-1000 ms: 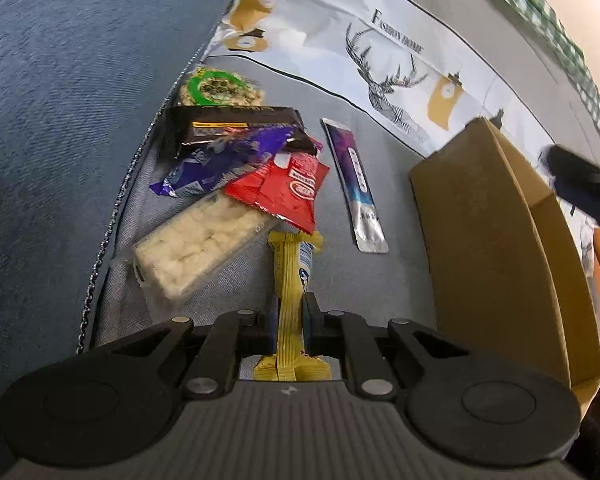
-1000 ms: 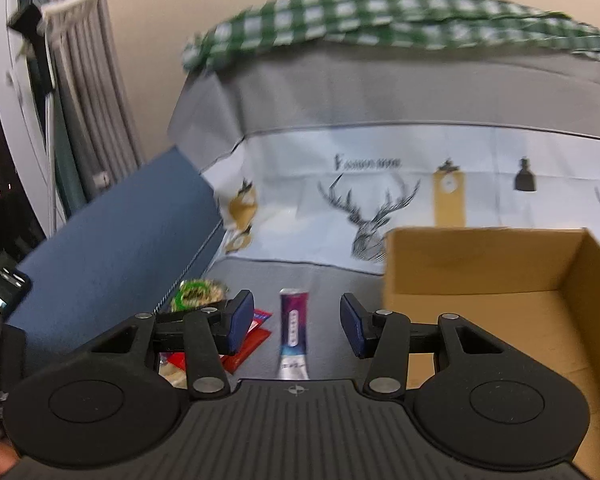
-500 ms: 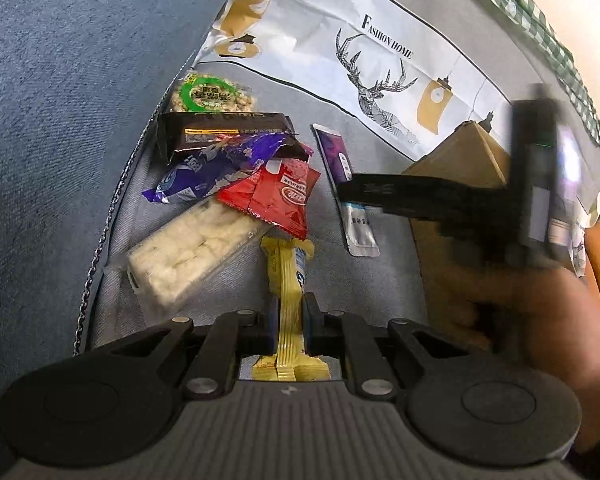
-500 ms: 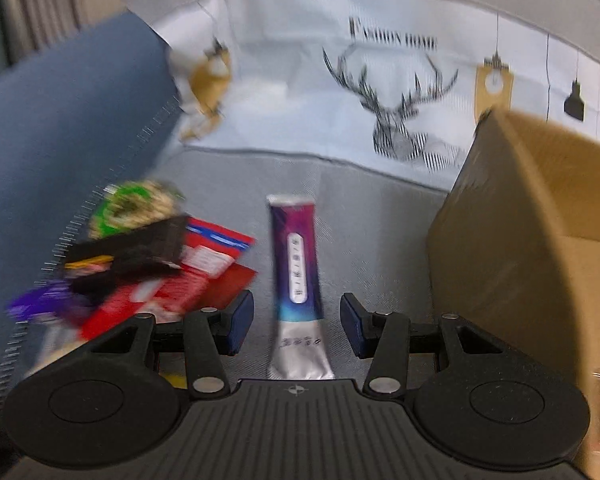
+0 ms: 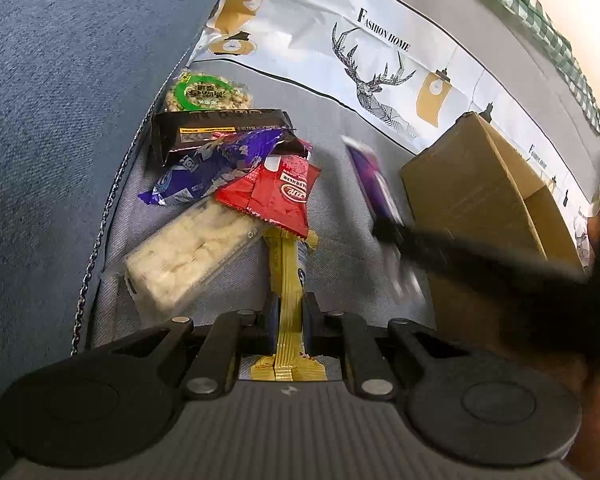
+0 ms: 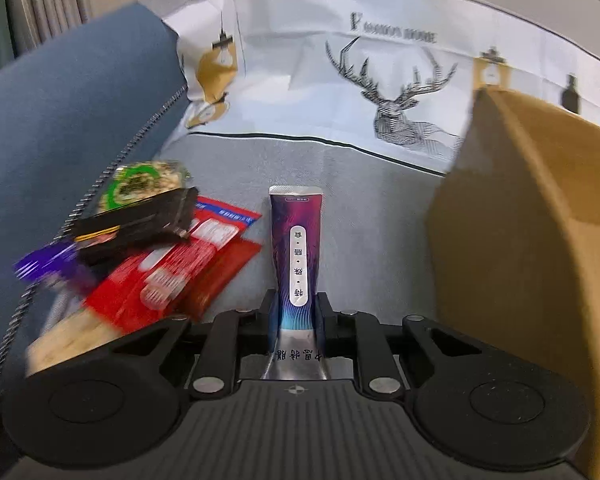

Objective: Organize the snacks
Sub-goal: 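Lift the purple tube snack with the right tool while the left tool holds the wafer bar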

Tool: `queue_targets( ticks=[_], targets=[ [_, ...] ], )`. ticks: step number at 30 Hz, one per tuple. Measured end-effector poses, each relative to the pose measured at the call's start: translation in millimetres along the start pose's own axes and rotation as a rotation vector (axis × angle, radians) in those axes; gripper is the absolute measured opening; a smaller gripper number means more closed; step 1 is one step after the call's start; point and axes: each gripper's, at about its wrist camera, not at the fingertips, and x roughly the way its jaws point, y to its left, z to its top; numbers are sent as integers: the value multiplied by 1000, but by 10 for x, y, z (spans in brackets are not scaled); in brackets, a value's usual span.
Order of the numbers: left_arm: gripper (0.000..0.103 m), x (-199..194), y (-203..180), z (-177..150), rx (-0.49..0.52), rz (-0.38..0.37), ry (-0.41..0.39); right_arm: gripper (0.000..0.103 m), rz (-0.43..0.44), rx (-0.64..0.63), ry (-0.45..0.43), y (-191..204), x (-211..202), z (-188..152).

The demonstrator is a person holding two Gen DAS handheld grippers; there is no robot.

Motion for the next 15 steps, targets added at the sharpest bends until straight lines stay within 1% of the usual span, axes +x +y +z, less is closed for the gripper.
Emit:
queue_targets(
  ticks=[3, 7, 12, 15],
  targets=[
    [12, -10, 6, -12, -7, 15, 2, 19, -1, 8, -1, 31, -290, -253],
    [13, -39, -28, -41, 0, 39, 5, 19, 26, -7, 3, 58, -620, -566],
    [13, -87, -131, -95, 41, 91, 16, 19, 59, -55, 39, 81, -837, -932],
    [13, -149, -227, -158, 91, 130, 12, 19, 89, -69, 36, 44, -981, -1127]
  ],
)
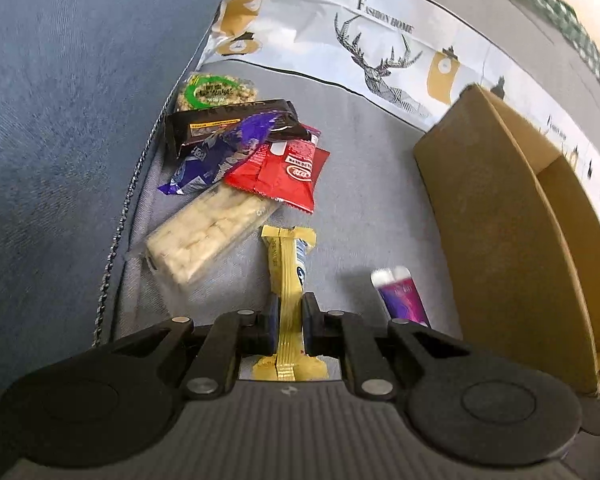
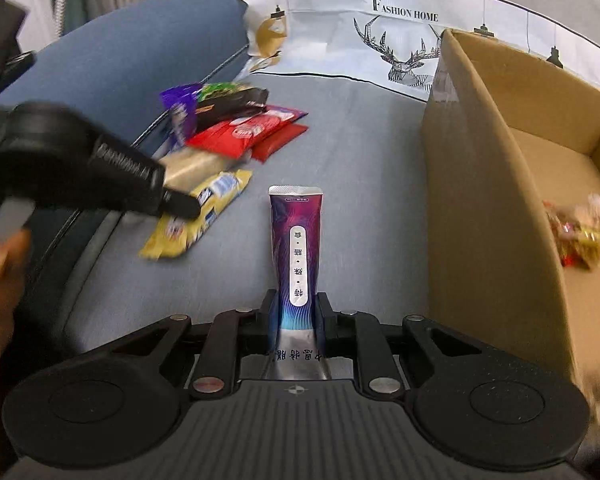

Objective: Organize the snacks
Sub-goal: 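Lift the purple tube snack with the right tool while the left tool holds the wafer bar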

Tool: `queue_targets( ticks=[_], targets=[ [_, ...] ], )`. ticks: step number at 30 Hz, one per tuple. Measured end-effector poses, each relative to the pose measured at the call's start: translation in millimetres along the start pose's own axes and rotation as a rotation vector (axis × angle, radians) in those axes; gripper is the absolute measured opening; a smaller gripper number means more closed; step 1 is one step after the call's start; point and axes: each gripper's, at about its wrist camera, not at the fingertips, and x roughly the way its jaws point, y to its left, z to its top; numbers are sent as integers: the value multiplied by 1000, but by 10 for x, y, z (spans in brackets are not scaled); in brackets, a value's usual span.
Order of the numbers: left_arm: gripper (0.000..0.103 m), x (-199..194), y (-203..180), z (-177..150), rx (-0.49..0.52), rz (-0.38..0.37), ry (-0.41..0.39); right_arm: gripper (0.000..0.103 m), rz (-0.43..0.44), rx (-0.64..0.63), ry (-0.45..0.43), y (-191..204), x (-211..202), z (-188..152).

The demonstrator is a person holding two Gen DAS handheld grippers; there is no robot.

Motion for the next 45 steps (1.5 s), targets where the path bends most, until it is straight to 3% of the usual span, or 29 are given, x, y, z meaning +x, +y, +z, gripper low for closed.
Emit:
queue_targets(
  ticks=[5, 9, 15, 18, 22, 28, 33, 35, 37, 45],
  targets=[
    [13, -50, -129, -130, 44, 6, 57, 19, 36, -41, 21, -34, -24, -278],
    [13, -55, -102, -215, -3, -30, 108, 21, 26, -84, -5, 3, 23, -424],
    [19, -14, -76, -220, -32, -13, 140, 38, 92, -57, 5, -47, 41, -399],
    [26, 24, -103, -208, -20, -5, 154, 40, 107, -26, -4, -111, 71, -377],
    [27, 91, -181, -206, 15, 24, 171, 41, 114, -55, -31, -127, 101, -397],
    [29, 199, -309, -206, 79, 55, 196, 41, 111, -84, -40, -95, 141, -372],
    [29, 209, -345, -218, 98, 68, 195, 25, 83, -104, -51, -81, 139, -374],
    [22, 199, -353, -223, 103, 75, 191, 23, 73, -85, -59, -107, 123, -367],
    [17, 183, -355, -226, 103, 78, 181, 22, 52, -76, -69, -124, 111, -358],
    [17, 170, -352, -230, 103, 65, 187, 22, 31, -96, -58, -95, 114, -405]
  ],
)
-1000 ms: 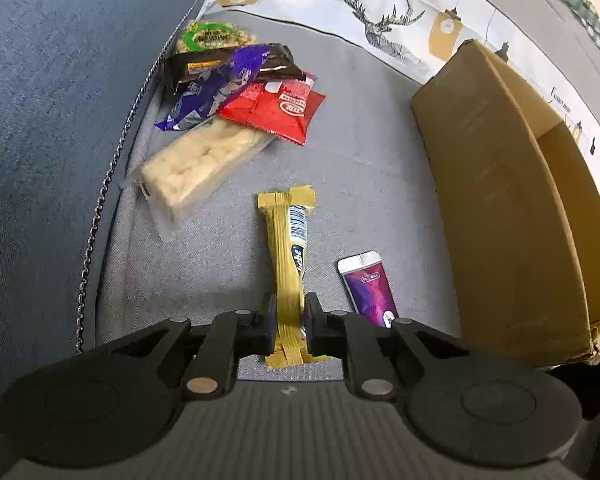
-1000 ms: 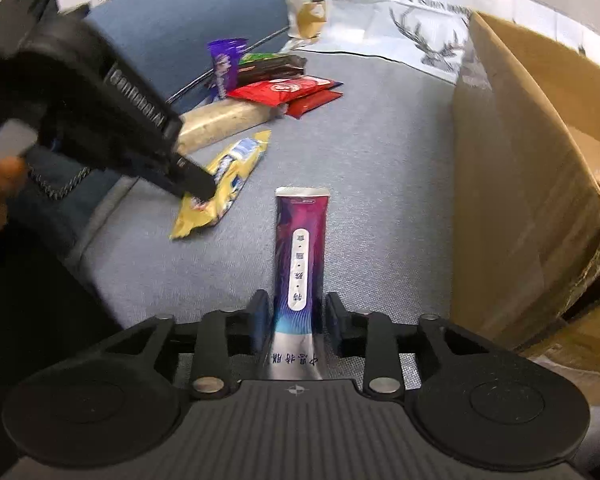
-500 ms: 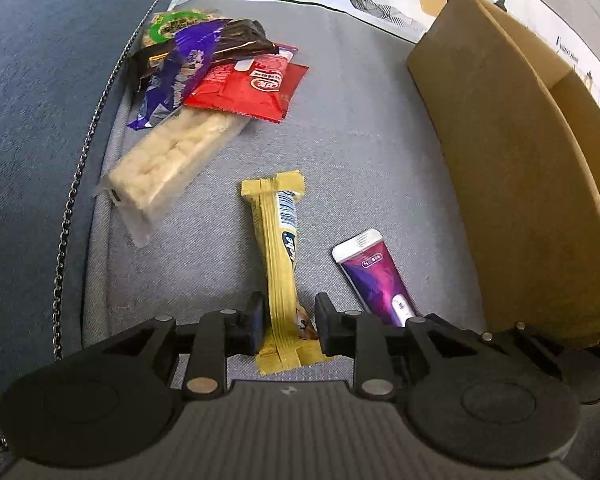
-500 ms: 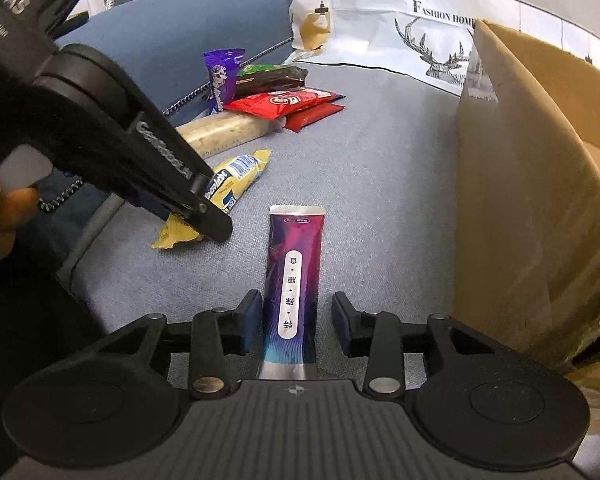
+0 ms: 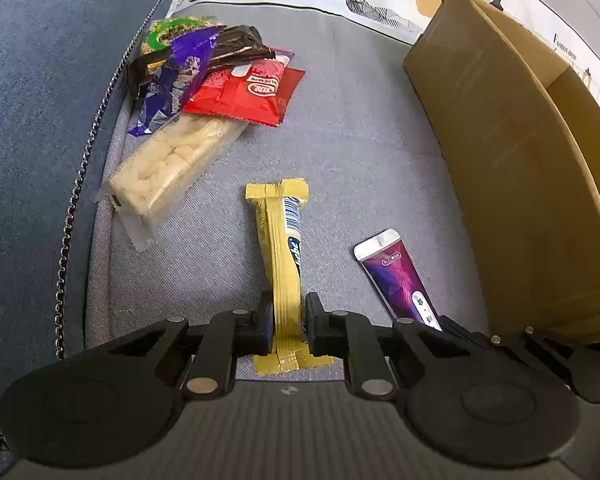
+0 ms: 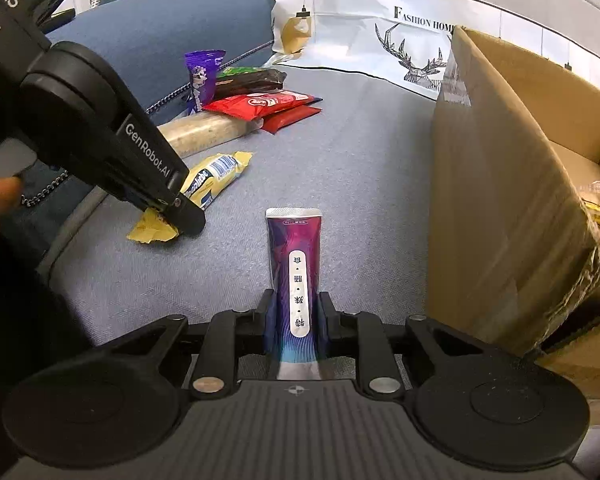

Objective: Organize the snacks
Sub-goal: 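Lift the purple tube snack with the right tool while the left tool holds the wafer bar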

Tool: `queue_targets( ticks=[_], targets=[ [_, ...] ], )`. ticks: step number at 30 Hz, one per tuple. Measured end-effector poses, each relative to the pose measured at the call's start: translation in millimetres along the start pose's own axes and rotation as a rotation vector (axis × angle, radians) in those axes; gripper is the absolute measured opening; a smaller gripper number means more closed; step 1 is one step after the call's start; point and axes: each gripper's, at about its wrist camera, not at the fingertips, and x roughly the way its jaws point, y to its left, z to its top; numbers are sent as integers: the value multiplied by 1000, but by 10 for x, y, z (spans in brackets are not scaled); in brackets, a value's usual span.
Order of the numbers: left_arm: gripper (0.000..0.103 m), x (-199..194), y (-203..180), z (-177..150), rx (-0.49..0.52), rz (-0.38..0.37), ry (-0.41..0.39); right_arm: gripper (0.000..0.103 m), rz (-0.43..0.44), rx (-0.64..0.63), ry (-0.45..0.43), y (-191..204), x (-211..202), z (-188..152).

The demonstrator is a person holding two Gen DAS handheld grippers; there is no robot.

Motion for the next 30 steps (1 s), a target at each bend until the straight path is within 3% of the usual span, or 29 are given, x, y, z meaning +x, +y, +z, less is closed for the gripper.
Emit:
queue_targets(
  ticks=[30],
  targets=[
    [17, 0, 1, 6, 6, -5, -2, 23, -5, -42, -25, 44, -26, -70]
  ],
)
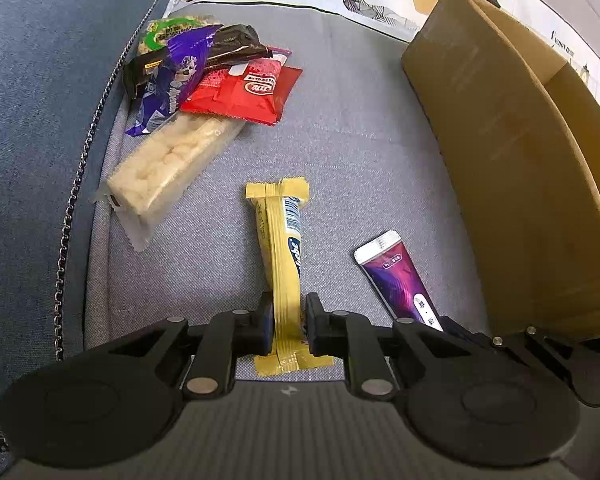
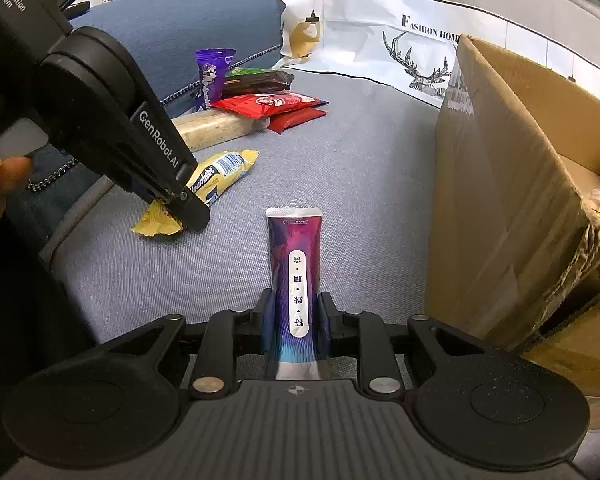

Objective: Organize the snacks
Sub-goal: 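Lift the purple tube snack with the right tool while the left tool holds the wafer bar, then carry the purple tube snack and yellow wafer bar over the box with both tools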

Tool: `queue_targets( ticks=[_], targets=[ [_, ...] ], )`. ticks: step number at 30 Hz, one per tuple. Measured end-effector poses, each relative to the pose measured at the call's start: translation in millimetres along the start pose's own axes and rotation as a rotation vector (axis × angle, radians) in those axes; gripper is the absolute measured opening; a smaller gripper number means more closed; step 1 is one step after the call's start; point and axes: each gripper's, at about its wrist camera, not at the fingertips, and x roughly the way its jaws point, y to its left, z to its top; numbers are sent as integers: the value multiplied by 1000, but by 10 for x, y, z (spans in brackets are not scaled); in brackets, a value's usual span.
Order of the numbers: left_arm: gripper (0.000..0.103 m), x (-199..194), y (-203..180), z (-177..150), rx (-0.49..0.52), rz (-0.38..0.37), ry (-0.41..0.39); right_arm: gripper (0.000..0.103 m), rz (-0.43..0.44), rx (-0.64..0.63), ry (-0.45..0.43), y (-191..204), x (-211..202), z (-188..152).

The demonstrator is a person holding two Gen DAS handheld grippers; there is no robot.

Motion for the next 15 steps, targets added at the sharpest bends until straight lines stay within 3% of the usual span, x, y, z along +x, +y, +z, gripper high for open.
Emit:
queue_targets(
  ticks=[15],
  targets=[
    [17, -230, 101, -66, -33, -54, -83, 20, 4, -14, -110, 95, -318, 63]
  ],
)
